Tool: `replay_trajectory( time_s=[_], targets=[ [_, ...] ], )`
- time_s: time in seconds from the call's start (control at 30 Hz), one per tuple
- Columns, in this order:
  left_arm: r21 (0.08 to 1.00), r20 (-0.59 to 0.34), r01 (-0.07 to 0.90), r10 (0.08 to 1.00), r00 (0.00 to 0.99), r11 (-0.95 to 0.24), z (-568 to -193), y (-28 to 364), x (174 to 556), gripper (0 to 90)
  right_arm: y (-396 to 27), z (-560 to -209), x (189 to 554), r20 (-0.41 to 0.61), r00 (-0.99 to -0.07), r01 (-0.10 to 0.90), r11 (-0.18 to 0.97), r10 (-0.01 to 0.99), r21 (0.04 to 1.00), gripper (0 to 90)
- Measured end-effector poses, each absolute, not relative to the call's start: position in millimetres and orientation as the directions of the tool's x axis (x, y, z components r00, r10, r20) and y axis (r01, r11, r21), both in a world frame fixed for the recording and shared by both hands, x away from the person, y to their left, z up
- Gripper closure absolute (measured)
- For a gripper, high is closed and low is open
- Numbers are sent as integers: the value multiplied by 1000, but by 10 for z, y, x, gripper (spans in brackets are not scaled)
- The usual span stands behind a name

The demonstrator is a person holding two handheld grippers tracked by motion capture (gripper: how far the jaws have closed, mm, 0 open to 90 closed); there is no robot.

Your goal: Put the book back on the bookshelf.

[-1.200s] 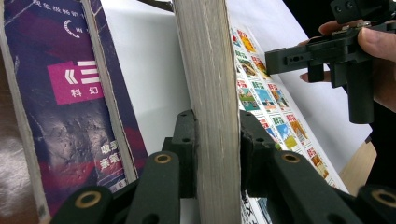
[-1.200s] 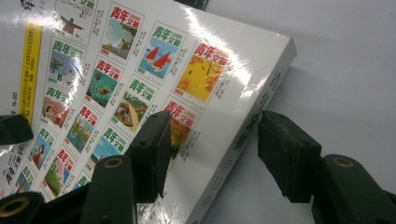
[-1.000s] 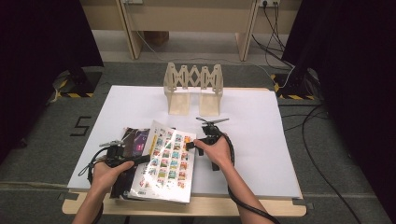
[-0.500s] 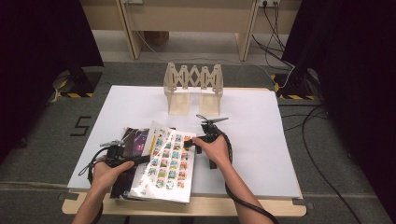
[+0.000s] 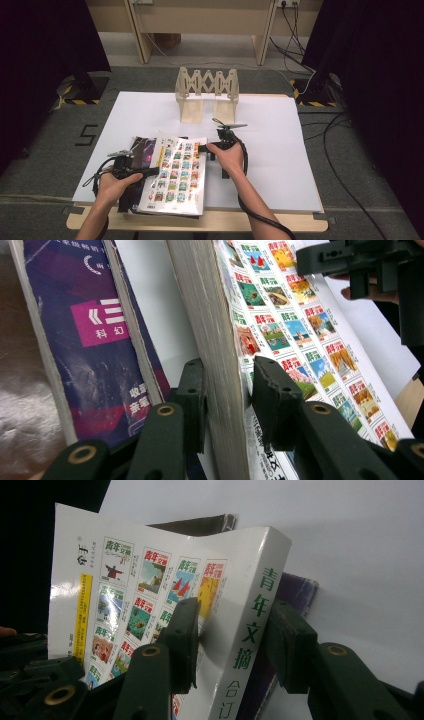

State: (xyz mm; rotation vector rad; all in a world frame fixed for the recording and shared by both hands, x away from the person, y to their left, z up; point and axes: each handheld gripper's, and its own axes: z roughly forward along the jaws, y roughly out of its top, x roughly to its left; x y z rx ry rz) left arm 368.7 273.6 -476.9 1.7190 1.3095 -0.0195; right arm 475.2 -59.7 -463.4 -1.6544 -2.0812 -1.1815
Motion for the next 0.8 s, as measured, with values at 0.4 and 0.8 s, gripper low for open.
replay_trajectory(
  time_s=[0.4,0.8],
  targets=[
    [660,-509,751,738,443,5,-4764,2763,3686,680,-541,-4722,4916,613,-324,909,57,721,413,525],
    [656,-498,755,744,445,-12,-4759,2782,3699,635,-574,-4677,4963,660,-316,912,27,681,408,637]
  ],
)
